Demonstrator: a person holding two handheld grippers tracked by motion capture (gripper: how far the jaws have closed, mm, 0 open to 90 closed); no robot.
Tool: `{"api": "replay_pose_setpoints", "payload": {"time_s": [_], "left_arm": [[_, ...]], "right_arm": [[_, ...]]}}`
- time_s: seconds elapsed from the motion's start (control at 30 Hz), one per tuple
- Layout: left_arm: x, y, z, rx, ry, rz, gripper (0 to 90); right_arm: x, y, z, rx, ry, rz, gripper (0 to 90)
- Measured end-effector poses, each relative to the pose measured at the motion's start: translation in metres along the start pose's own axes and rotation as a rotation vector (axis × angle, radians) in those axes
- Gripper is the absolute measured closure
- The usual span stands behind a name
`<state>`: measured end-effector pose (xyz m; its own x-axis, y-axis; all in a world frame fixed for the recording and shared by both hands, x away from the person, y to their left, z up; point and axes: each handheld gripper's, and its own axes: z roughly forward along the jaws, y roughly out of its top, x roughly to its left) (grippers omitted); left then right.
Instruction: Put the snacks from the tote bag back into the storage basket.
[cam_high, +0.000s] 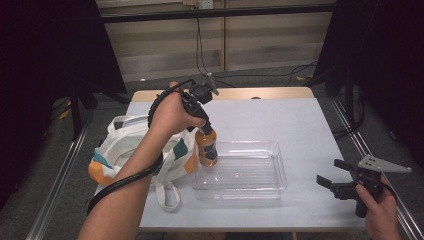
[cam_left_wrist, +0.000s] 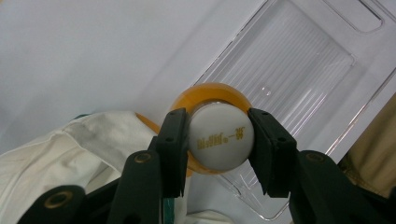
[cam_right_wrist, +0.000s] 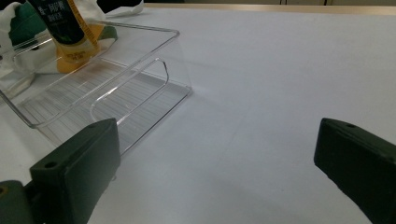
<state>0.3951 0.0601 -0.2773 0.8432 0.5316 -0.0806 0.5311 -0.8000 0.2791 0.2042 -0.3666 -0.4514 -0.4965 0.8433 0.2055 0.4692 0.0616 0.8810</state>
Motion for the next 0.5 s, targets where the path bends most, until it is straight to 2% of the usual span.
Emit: {"api": "replay_pose_setpoints", "payload": {"time_s": [0.13,0.17,0.37,0.5], "left_arm": [[0.0015,-0.0010,0.0011,0.005,0.003,-0.007,59.5],[0.0024,-0.0009,0.0014,0.010,0.003,0.007,59.5],[0.0033,-0.0016,0.0035,0.011,0.002,-0.013,59.5],[0.0040,-0.0010,0.0046,0.024,0.001,-0.005,59.5]], "right_arm": [[-0.0001,-0.0003,0.0006,0.002,0.002,-0.002,0.2],[0.0000,-0.0002,0.0008,0.002,0.001,-0.003,0.2],[0.0005,-0.0002,0.0017,0.002,0.003,-0.010,0.2],[0.0005,-0.0002,0.0017,0.002,0.004,-0.008,0.2]]}}
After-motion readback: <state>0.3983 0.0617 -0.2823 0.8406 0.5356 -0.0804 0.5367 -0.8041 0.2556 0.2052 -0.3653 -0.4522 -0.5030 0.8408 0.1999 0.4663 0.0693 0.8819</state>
